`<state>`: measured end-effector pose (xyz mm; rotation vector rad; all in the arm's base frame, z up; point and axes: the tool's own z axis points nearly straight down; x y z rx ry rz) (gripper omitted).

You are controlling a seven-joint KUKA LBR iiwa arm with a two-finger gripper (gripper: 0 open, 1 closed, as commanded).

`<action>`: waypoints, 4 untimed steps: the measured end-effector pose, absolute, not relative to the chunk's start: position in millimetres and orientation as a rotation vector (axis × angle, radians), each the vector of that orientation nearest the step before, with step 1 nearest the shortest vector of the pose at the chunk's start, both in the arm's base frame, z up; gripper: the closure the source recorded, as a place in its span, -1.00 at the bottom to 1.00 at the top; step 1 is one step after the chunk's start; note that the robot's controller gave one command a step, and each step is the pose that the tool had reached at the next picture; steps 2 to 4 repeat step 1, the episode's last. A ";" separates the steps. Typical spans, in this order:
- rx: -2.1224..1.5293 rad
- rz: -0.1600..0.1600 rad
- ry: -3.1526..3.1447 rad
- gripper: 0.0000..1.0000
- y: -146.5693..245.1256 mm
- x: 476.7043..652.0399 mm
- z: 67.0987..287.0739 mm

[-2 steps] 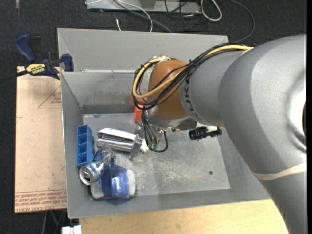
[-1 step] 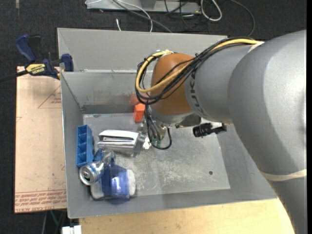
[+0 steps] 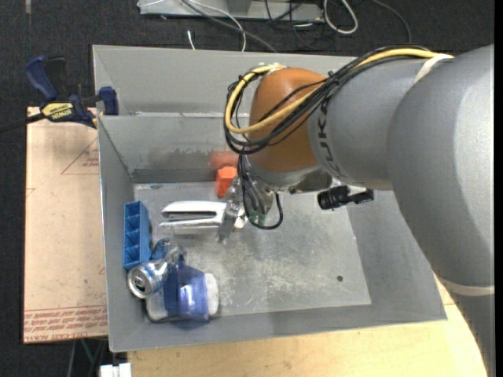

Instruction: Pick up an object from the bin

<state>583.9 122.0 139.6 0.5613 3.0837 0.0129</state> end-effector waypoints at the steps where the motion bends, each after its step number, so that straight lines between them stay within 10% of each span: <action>1: 0.561 0.014 3.081 1.00 122.1 584.5 166.7; 4: 0.561 0.014 3.081 1.00 122.1 584.5 166.7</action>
Offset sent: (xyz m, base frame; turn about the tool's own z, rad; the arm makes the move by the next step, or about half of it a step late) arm 0.0004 0.0002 0.0401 -0.0002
